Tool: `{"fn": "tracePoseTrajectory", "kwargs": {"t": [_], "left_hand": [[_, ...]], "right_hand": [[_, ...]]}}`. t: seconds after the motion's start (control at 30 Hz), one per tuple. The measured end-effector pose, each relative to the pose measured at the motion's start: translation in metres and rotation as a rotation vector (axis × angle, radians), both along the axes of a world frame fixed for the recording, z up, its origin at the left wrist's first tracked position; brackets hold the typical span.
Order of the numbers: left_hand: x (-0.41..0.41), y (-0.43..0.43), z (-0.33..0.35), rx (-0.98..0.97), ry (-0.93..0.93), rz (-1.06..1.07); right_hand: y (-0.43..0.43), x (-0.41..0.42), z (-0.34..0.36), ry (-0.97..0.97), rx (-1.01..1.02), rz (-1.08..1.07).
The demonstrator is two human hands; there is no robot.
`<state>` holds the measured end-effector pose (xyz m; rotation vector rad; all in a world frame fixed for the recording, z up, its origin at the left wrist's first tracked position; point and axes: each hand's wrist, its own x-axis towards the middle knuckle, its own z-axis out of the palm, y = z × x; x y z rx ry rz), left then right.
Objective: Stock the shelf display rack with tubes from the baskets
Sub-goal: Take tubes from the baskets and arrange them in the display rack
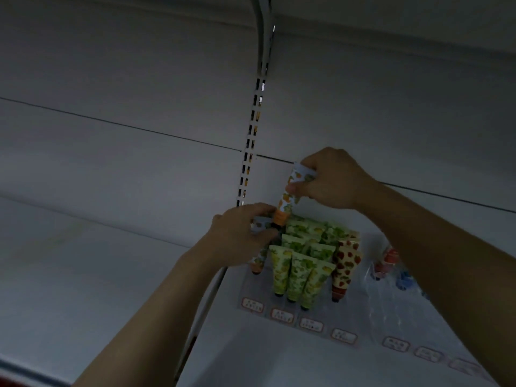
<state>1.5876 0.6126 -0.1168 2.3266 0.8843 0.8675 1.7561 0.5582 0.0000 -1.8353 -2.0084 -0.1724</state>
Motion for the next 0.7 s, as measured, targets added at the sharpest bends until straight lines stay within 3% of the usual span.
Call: {"fn": "tracePoseTrajectory", "kwargs": {"t": [0.23, 0.37, 0.7], "left_hand": [[0.005, 0.003, -0.010, 0.159, -0.139, -0.058], [0.005, 0.010, -0.013, 0.147, -0.148, -0.084], [0.004, 0.018, -0.021, 0.111, -0.235, -0.087]], "right_hand": [[0.002, -0.021, -0.038, -0.343, -0.006, 0.048], [-0.001, -0.014, -0.061, -0.303, 0.068, 0.013], [0.014, -0.017, -0.060, -0.351, -0.098, -0.047]]}}
